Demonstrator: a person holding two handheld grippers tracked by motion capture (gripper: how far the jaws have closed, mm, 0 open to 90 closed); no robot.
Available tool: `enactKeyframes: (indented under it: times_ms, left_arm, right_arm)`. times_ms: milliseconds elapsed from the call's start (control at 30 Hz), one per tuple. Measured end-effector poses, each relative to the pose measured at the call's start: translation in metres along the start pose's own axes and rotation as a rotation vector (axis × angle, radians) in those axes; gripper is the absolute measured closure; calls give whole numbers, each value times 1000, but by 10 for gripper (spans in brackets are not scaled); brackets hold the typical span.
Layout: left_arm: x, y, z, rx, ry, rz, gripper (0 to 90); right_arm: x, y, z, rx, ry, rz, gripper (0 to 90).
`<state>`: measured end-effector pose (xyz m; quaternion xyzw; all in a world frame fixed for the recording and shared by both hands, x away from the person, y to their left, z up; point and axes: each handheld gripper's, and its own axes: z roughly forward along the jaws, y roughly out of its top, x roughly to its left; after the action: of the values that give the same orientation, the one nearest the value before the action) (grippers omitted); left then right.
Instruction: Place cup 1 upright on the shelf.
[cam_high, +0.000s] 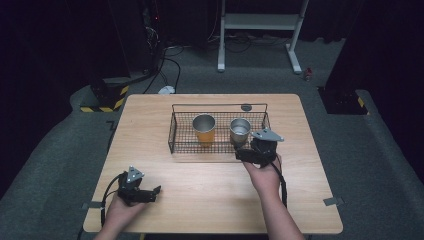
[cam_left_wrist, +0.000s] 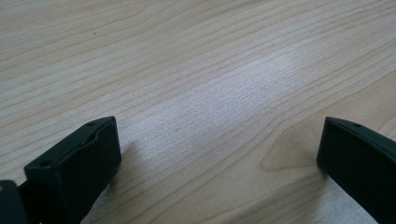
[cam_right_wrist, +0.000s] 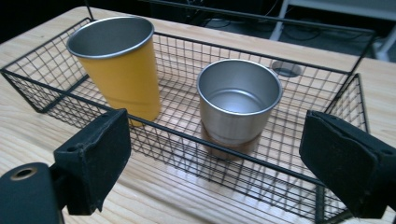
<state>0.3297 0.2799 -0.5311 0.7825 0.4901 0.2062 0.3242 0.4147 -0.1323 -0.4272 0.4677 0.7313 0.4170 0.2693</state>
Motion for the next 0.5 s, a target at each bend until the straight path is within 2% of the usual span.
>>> enactKeyframes:
  times_ms: [267,500]
  left_arm:
    - [0,0,0,-4,1,-4,1]
    - [0,0,0,-3,0,-4,1]
  right_arm:
    - [-2,-8,-9,-5,-7,-2,89]
    - [-10,-26,-20,-3,-21,2,89]
